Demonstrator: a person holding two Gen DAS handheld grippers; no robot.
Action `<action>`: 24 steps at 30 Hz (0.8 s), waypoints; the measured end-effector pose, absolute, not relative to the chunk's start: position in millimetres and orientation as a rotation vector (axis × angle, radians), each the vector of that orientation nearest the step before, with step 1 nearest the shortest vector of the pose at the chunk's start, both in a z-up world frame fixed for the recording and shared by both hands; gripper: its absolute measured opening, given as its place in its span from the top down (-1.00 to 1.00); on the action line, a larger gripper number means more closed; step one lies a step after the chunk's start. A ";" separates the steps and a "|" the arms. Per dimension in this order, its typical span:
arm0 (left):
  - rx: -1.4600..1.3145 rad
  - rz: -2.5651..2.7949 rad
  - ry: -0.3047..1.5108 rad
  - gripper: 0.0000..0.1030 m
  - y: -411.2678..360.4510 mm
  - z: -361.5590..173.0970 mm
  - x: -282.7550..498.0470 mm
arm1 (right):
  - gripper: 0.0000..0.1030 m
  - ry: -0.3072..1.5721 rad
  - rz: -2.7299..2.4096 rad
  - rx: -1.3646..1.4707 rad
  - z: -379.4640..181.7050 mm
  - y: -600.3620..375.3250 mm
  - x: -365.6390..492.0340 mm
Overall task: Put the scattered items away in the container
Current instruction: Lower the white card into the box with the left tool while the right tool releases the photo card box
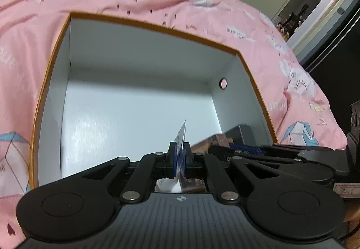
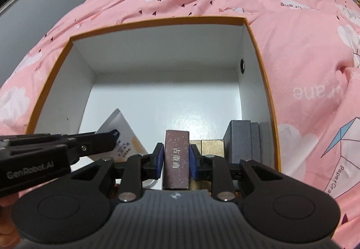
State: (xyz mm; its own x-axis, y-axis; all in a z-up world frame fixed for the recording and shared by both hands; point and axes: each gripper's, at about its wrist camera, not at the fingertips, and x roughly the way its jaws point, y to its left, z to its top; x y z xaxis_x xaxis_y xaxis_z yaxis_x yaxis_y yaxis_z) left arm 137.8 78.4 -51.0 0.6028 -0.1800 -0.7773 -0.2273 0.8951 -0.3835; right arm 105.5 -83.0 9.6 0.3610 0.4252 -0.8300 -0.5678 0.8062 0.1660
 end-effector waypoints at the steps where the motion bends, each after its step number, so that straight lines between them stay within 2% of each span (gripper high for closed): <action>1: -0.485 0.025 0.944 0.90 78.2 -50.9 138.0 | 0.50 1.017 0.643 -0.159 9.7 -82.8 105.8; 5: -0.529 0.008 0.988 0.87 80.1 -51.6 140.2 | 0.47 1.017 0.643 -0.133 13.0 -86.9 107.0; 8: -0.576 0.005 0.997 0.84 83.6 -53.8 141.3 | 0.27 0.986 0.655 -0.089 22.6 -97.8 104.0; 12: -0.631 0.039 0.979 0.86 87.2 -54.9 141.5 | 0.14 0.936 0.643 -0.013 35.7 -118.4 100.3; 24: -0.619 0.053 0.967 0.81 58.1 -56.6 146.9 | 0.13 0.942 0.587 0.063 29.8 -152.7 101.1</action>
